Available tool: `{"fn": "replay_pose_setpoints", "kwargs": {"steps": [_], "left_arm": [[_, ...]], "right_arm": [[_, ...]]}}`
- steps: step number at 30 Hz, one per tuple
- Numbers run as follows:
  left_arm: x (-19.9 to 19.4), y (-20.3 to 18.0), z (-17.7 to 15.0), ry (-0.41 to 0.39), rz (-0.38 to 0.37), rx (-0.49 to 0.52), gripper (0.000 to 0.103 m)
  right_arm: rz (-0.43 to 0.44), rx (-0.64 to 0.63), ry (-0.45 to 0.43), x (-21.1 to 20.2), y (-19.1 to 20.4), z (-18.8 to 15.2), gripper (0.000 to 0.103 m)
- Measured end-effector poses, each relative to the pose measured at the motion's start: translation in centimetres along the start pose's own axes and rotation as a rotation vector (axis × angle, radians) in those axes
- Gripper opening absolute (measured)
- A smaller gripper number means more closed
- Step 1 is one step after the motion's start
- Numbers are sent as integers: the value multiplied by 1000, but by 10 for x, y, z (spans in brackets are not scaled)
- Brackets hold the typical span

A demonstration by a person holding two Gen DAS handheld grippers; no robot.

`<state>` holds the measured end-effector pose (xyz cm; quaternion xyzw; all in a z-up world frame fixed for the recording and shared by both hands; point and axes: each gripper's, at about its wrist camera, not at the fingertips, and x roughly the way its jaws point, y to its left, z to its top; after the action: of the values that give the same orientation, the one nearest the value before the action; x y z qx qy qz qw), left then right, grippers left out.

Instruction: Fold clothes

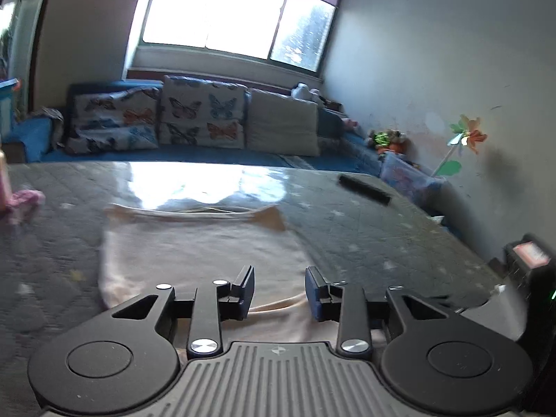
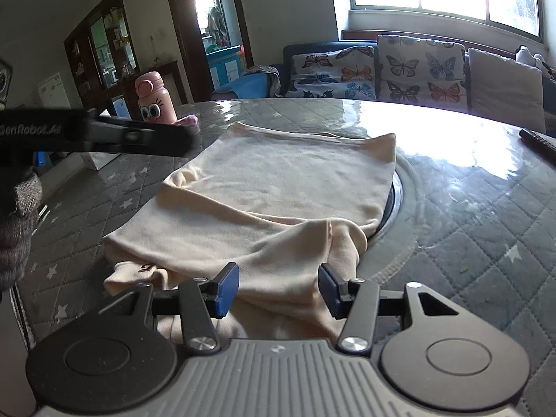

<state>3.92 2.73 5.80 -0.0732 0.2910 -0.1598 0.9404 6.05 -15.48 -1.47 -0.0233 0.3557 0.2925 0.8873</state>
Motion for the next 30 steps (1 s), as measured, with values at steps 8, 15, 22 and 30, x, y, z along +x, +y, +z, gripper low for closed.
{"fn": "replay_pose_setpoints", "kwargs": {"steps": [8,15,22,30], "left_arm": [[-17,46,-30,38,157,9,35],[-23,79,-52,76,274,16,33],[-14,75,-39,48,254,34,28],[26,58,-29,78,229,104,28]], "right_arm": [[-33,53,-13,6,-7,10,46],[-105,69,12,39,-10,24,23],[-151,11,-18,39,-2,29,3],[-187,35,-41,43,-8,32,3]]}}
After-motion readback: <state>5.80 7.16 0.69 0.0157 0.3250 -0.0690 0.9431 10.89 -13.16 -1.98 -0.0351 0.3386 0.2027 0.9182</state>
